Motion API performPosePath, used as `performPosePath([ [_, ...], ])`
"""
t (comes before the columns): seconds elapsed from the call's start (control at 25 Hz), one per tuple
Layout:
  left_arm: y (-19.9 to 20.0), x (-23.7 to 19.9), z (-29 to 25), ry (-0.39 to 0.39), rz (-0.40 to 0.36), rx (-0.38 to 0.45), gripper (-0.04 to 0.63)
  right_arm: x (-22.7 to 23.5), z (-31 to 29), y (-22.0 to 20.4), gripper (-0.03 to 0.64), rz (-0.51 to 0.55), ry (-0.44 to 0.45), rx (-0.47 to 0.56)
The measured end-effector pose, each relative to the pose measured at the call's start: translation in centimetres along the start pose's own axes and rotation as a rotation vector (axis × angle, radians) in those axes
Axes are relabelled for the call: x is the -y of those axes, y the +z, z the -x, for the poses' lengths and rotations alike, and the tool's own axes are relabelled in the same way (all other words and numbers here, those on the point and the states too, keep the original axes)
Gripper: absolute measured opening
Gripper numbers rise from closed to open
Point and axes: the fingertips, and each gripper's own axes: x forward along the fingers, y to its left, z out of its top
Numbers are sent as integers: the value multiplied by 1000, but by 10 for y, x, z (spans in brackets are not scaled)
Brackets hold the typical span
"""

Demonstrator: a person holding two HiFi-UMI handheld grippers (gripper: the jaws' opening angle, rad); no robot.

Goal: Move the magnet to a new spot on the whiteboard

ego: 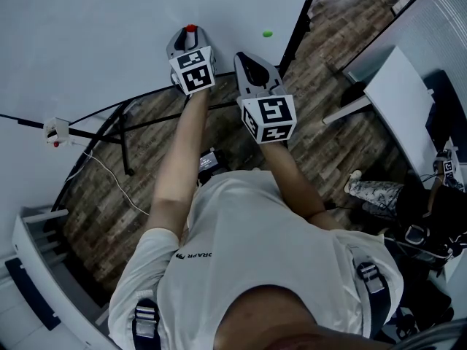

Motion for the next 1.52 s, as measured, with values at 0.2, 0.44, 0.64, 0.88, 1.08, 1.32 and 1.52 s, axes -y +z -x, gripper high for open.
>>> performPosePath([
  [0.2, 2, 1, 2, -6, 10, -2, 118, -1, 0, 0, 12, -9, 4, 1],
  [0.44, 3, 2, 5, -24, 38, 13, 118, -1, 2, 0, 12, -28, 4, 1],
  [0.64, 6, 0, 11, -26, 41, 26, 126, -3, 4, 2, 12, -32, 4, 5],
  [0.88, 4, -1, 15, -23, 45, 31, 126, -4, 4, 0, 12, -30, 7, 2],
  [1.08, 5, -1, 22, -22, 51, 41, 124, -6, 4, 0, 12, -29, 8, 1],
  [1.32, 9, 0, 37, -27, 54, 71, 98, -9, 4, -2, 12, -27, 11, -1],
  [1.52, 4, 0, 43, -22, 42, 63, 74, -12, 4, -3, 12, -28, 14, -1],
])
